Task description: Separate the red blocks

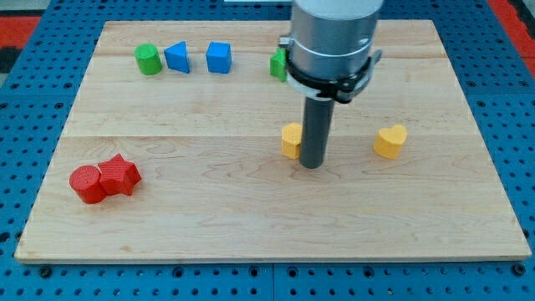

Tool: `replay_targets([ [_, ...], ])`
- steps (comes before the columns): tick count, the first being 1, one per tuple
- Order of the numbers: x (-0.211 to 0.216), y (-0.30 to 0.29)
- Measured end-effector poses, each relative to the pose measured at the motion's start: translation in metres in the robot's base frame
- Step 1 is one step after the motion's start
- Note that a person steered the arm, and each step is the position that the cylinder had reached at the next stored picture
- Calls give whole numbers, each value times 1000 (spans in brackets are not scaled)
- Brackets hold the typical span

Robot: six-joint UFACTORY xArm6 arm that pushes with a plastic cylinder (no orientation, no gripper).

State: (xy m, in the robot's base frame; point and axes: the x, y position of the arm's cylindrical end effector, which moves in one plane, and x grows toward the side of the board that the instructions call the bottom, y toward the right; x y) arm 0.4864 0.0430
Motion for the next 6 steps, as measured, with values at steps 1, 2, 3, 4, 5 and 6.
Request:
replay_targets([
  [1,21,-43],
  [2,48,-98],
  [3,59,-144],
  [4,66,-178],
  [5,69,-210],
  [6,89,-283],
])
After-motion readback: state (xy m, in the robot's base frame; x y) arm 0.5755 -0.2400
